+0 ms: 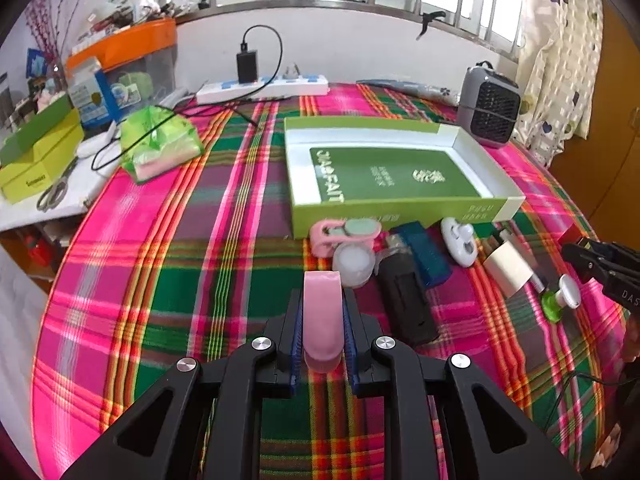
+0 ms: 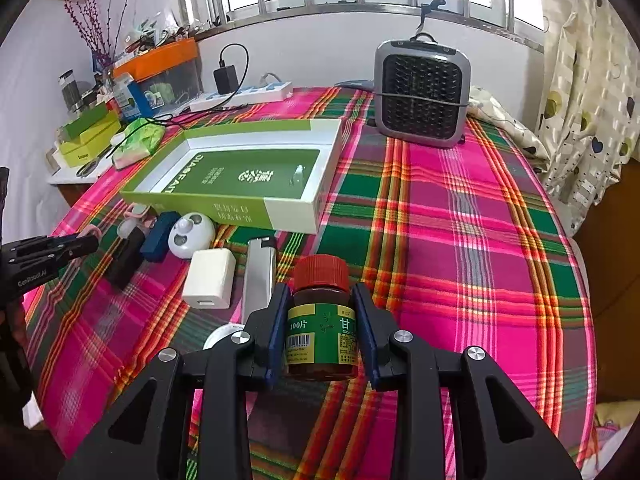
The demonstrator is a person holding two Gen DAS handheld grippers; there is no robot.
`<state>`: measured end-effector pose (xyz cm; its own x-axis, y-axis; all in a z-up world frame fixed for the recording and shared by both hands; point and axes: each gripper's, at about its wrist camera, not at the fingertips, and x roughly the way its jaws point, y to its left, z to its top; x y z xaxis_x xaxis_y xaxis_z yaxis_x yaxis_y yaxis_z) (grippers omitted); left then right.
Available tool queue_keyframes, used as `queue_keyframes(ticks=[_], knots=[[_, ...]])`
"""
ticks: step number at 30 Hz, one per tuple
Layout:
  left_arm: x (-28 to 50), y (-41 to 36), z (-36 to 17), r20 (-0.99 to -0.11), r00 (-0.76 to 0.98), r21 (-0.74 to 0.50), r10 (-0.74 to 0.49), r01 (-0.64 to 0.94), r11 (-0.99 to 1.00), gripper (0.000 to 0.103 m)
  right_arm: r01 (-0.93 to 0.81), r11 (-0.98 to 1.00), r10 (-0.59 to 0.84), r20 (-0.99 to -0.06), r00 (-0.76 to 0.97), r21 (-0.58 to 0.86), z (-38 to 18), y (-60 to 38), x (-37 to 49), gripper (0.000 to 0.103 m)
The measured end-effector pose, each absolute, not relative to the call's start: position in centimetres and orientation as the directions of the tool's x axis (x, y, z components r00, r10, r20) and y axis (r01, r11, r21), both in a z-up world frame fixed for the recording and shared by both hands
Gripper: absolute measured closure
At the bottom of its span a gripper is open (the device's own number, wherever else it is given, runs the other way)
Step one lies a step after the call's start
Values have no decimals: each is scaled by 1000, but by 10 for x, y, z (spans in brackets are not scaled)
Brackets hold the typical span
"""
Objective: Organize rigid objects
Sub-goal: 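Lift the pink clip and brown bottle and carry both toward the green tray, then lower the pink clip into the tray with the left gripper while the right gripper releases the bottle there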
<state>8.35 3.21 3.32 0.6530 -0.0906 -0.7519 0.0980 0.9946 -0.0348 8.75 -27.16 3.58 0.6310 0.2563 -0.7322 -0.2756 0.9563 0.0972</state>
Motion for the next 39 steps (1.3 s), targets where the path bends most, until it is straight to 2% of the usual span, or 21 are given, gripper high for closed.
queue_keyframes(ticks=[10,25,39], knots=[[108,24,58,-723,682,-39,-112,122,992,86,-283,956,254,-714,652,81,60,-265,102,70],[175,14,70,-726,670,-71,-153,148,986,86,-328,940,295,-710,640,94,84,-231,162,70],[235,10,47,-768,622,-82,-149,135,988,86,-315,945,262,-778,571,87,59,-200,231,70]])
